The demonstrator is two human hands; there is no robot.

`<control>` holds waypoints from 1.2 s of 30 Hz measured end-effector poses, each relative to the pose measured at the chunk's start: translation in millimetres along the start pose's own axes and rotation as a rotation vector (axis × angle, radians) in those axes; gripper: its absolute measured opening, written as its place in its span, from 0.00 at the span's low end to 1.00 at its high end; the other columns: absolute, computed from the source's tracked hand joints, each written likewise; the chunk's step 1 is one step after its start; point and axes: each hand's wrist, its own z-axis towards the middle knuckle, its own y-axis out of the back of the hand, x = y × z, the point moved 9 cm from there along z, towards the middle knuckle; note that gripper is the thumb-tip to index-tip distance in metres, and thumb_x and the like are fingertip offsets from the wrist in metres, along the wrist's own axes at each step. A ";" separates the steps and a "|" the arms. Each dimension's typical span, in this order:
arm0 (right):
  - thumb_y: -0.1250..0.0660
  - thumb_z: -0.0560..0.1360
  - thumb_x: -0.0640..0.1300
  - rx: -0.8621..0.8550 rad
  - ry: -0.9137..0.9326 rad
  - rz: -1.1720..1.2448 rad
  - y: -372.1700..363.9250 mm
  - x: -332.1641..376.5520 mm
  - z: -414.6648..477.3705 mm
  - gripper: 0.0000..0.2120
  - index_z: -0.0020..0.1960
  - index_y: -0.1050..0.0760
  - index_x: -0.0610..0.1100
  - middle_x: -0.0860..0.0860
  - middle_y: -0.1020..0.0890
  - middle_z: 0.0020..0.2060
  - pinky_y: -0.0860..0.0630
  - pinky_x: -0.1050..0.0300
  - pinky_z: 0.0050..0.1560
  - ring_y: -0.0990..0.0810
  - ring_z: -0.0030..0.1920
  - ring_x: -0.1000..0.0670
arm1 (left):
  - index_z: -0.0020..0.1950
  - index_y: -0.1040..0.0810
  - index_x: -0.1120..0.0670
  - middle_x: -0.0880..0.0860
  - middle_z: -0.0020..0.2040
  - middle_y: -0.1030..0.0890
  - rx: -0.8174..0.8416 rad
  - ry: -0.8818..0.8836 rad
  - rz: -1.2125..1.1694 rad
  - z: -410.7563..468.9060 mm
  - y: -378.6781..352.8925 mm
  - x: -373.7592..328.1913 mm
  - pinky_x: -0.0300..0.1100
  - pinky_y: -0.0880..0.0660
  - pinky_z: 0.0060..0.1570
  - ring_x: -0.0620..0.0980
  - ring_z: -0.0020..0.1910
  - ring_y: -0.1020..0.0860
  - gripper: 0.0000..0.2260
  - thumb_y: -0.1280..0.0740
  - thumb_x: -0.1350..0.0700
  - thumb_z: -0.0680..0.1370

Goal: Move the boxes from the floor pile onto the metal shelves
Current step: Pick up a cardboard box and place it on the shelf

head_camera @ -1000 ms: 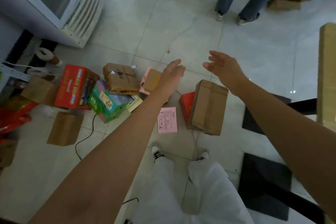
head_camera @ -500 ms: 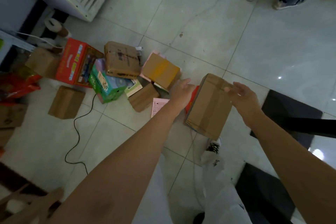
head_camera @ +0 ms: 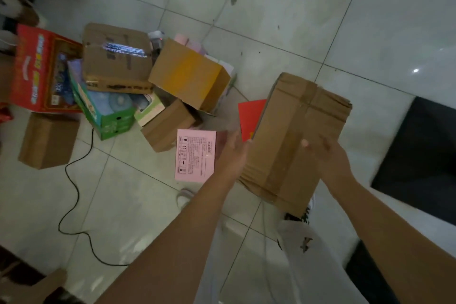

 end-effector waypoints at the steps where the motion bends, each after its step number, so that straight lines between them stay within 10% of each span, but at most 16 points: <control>1: 0.33 0.77 0.55 -0.016 -0.026 0.004 -1.7 -19.0 8.7 0.30 0.75 0.36 0.47 0.49 0.29 0.68 0.30 0.58 0.54 0.27 0.63 0.46 | 0.78 0.40 0.45 0.50 0.74 0.32 0.002 0.020 0.028 12.0 -5.6 12.4 0.50 0.35 0.71 0.54 0.73 0.32 0.24 0.39 0.47 0.82; 5: 0.29 0.73 0.58 -0.096 -0.053 0.058 0.8 -68.2 27.8 0.44 0.79 0.48 0.47 0.49 0.38 0.76 0.32 0.51 0.69 0.35 0.73 0.46 | 0.79 0.43 0.44 0.50 0.77 0.35 0.061 0.069 0.094 48.9 -27.1 48.4 0.57 0.37 0.73 0.55 0.75 0.35 0.33 0.39 0.35 0.77; 8: 0.28 0.74 0.55 -0.082 -0.165 0.153 -7.1 -97.2 38.5 0.49 0.80 0.58 0.46 0.46 0.43 0.78 0.36 0.49 0.70 0.38 0.75 0.44 | 0.77 0.36 0.48 0.49 0.73 0.30 0.077 0.120 0.066 59.0 -33.4 56.9 0.44 0.37 0.70 0.50 0.71 0.31 0.30 0.39 0.36 0.78; 14: 0.25 0.70 0.56 -0.061 -0.198 0.279 -24.7 -112.0 50.2 0.45 0.78 0.46 0.46 0.50 0.33 0.73 0.29 0.47 0.68 0.30 0.70 0.47 | 0.74 0.31 0.54 0.49 0.60 0.24 0.189 0.109 -0.117 73.1 -54.6 59.9 0.23 0.27 0.36 0.45 0.55 0.25 0.19 0.40 0.51 0.84; 20: 0.25 0.71 0.55 -0.073 -0.135 0.286 -15.2 -88.6 43.8 0.41 0.76 0.42 0.46 0.51 0.29 0.69 0.28 0.54 0.59 0.27 0.61 0.51 | 0.75 0.34 0.51 0.50 0.67 0.26 0.223 0.146 -0.190 63.7 -40.7 61.9 0.39 0.30 0.58 0.45 0.57 0.27 0.23 0.43 0.42 0.83; 27: 0.24 0.68 0.58 0.026 0.040 0.241 -18.8 50.7 -22.4 0.41 0.74 0.37 0.46 0.53 0.25 0.65 0.25 0.52 0.60 0.23 0.61 0.51 | 0.69 0.32 0.36 0.43 0.67 0.27 0.178 0.016 -0.269 -16.3 63.1 22.2 0.58 0.37 0.72 0.50 0.70 0.31 0.20 0.39 0.36 0.78; 33: 0.23 0.67 0.59 0.232 0.232 0.207 -38.6 260.0 -139.6 0.39 0.71 0.33 0.46 0.54 0.22 0.60 0.25 0.57 0.51 0.22 0.57 0.52 | 0.75 0.42 0.36 0.41 0.70 0.31 0.060 -0.220 -0.311 -151.4 204.7 -71.3 0.37 0.27 0.61 0.43 0.67 0.30 0.20 0.44 0.47 0.83; 36: 0.23 0.67 0.58 0.332 0.370 0.149 -54.2 364.6 -217.5 0.36 0.69 0.31 0.46 0.54 0.21 0.58 0.25 0.57 0.49 0.21 0.55 0.52 | 0.71 0.42 0.31 0.42 0.72 0.33 -0.052 -0.359 -0.416 -232.2 281.5 -115.7 0.47 0.30 0.67 0.47 0.71 0.33 0.20 0.41 0.42 0.81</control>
